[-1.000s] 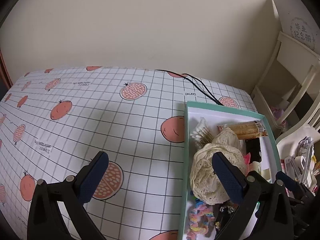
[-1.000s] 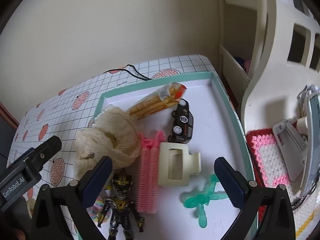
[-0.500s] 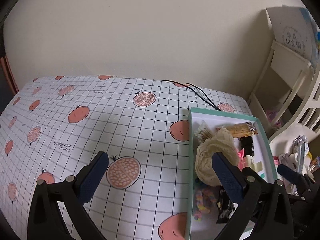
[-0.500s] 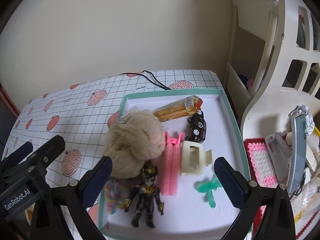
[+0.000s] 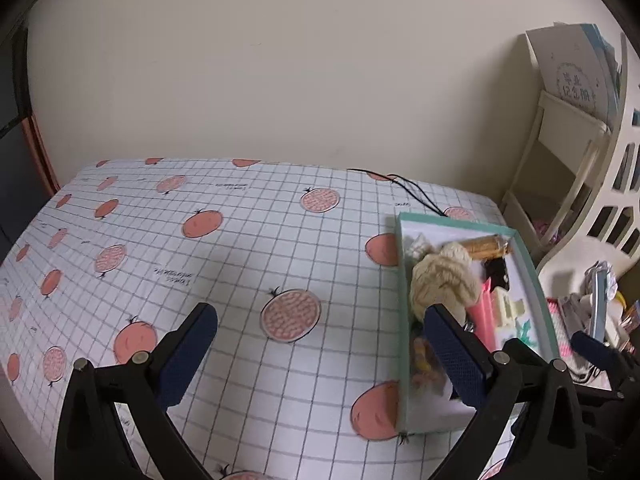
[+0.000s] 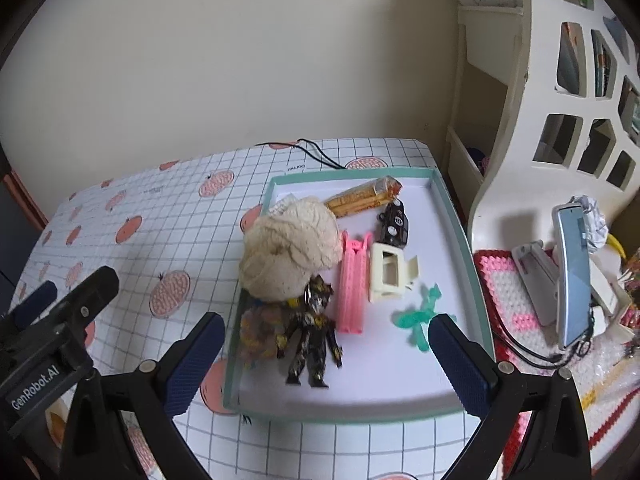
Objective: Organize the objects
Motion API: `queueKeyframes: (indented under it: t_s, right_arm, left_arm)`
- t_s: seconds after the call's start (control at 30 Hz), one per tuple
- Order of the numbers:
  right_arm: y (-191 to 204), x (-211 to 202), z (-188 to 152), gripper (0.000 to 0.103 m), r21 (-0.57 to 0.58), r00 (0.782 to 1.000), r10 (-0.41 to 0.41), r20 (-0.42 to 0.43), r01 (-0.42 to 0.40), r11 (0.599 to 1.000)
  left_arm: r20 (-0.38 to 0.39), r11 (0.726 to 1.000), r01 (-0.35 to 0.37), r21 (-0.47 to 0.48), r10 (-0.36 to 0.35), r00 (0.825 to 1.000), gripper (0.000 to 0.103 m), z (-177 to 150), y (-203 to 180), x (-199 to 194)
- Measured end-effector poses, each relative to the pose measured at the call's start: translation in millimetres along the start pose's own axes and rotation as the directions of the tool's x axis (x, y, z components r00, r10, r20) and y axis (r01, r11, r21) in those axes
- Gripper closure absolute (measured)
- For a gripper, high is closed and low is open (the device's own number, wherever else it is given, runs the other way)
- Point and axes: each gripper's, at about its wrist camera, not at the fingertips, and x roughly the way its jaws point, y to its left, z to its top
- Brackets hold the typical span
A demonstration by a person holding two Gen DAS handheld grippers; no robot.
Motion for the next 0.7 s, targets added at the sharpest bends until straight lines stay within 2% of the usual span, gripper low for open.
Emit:
queueKeyframes:
  t_s: [0.13,0.6,0.7]
  right_arm:
    - [0,-4,-13,0.000,-0.006,1.000,-0.007,-0.011,0.007,1.000]
    - [6,-18,-53,0.000,-0.004,1.000,-0.008,-0.023,0.008,1.000]
    - [7,-21,-62,0.000,-0.004,1.000,-0.003,-0.012,0.003,1.000]
  left_arm:
    - [0.000,1.000,0.020,-0.018,-0.020,1.000,0.000,-9,5,-9]
    - [0.004,1.000,0.005,0.002,-0.005,1.000,0.000,-42,22,-28]
    - [-0.002,1.000,-0.016,0.009,0.016,1.000,0.000,-50,26,-31]
